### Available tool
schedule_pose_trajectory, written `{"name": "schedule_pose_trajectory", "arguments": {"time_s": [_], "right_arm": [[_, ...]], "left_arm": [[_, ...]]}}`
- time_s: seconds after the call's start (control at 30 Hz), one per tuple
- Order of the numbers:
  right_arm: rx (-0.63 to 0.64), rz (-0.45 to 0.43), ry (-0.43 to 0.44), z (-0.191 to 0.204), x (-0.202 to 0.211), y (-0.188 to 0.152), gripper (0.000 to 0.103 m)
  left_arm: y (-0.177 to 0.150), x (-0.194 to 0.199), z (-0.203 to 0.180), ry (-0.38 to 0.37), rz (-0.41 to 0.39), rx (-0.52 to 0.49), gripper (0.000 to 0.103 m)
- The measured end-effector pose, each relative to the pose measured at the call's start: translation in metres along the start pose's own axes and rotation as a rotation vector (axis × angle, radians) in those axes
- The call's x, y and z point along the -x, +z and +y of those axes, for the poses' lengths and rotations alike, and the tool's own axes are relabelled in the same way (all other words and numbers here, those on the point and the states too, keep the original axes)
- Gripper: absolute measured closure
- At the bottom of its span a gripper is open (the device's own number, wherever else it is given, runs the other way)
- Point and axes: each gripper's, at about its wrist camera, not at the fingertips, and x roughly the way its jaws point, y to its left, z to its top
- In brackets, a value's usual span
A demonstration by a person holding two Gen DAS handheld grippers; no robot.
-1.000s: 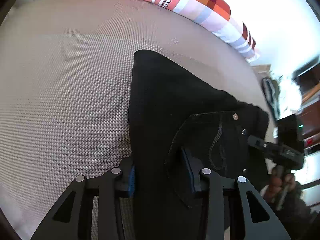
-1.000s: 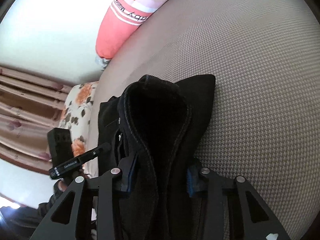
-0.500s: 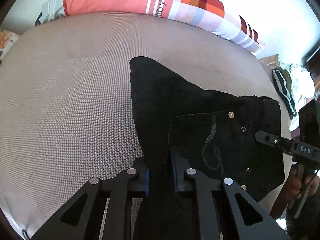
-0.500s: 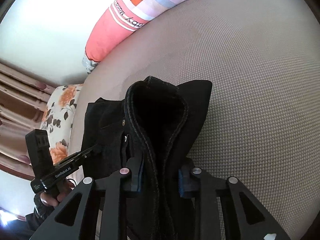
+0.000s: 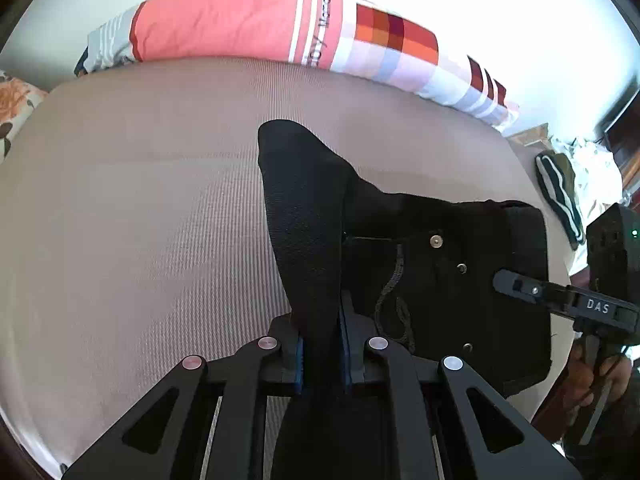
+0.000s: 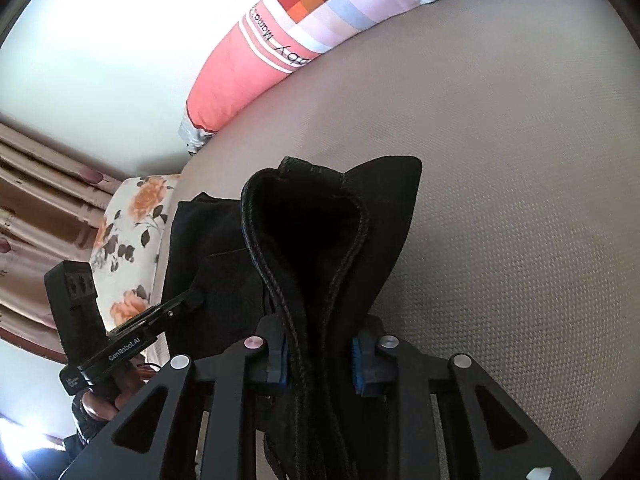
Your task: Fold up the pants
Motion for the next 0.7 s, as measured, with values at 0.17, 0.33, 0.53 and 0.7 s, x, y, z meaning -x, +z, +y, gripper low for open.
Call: {"name": "schedule_pose_trajectory", "arguments": {"time_s": [0.17, 0.33, 0.53, 0.7], "right_arm": [[0.000, -0.003, 0.018, 0.009, -0.011, 0.021, 0.082], [0.010, -0.013, 0.033, 0.018, -0.024, 0.047, 0.082], [0.019, -0.004, 0.043, 0.025, -0.047, 0.087, 0.082], [0.049, -0.003, 0.026, 0.032, -0.065, 0.121, 0.082]], "left_arm": [[0.018, 0.002, 0.005, 0.015, -0.024, -0.017, 0.089], [0.044, -0.004, 0.018, 0.010, -0.039, 0.012, 0.089], [0.078, -0.019, 0.033, 0.027, -0.060, 0.028, 0.089], [0.109, -0.031, 0.044, 0.043, -0.078, 0.039, 0.089]]}}
